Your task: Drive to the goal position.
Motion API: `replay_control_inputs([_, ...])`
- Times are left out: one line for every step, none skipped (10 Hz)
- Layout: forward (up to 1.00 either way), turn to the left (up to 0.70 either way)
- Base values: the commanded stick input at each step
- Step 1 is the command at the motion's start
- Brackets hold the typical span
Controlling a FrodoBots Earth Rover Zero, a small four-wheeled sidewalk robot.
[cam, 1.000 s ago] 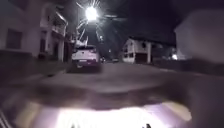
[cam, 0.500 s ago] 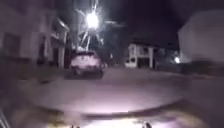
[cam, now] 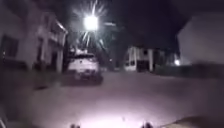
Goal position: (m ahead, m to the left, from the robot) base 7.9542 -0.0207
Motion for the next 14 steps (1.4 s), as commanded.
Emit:
replay_control_inputs([0.70, 0.00])
replay_control_inputs([0.70, 0.00])
replay_control_inputs([0.70, 0.00])
replay_control_inputs([0.70, 0.00])
replay_control_inputs([0.70, 0.00])
replay_control_inputs([0.70, 0.00])
replay_control_inputs([0.70, 0.00])
replay_control_inputs([0.70, 0.00])
replay_control_inputs([0.70, 0.00])
replay_control_inputs([0.70, 0.00])
replay_control_inputs([0.70, 0.00])
replay_control_inputs([0.70, 0.00])
replay_control_inputs([0.70, -0.16])
replay_control_inputs([0.70, -0.29])
